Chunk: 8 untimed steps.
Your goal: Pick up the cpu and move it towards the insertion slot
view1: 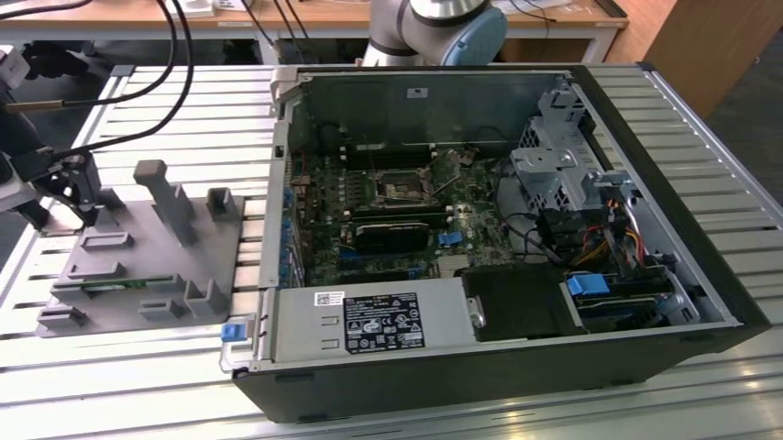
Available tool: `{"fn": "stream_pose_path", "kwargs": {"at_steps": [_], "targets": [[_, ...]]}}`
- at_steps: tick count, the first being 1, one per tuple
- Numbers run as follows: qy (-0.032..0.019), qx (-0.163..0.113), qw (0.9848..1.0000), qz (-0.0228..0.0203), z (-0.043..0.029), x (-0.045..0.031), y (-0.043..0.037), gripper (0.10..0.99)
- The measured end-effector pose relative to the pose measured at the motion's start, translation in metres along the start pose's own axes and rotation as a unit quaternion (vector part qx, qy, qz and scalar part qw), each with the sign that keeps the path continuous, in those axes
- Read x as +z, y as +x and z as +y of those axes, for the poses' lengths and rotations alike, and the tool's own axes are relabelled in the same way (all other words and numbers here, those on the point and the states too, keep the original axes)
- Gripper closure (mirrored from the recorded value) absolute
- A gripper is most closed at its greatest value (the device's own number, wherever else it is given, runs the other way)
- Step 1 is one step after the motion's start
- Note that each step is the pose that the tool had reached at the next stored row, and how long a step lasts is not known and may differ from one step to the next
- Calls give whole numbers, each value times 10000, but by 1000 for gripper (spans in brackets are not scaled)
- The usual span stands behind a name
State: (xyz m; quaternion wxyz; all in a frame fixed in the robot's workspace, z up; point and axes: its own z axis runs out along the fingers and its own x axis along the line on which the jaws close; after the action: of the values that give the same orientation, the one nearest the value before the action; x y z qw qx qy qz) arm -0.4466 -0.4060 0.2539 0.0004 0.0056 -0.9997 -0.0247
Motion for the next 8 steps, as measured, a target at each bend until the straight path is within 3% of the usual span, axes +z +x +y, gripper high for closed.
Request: {"fn": "stream_pose_path", "kwargs": {"at_steps": [8], "targets": [[0,0,10000,1,4,-53,0,541]]}}
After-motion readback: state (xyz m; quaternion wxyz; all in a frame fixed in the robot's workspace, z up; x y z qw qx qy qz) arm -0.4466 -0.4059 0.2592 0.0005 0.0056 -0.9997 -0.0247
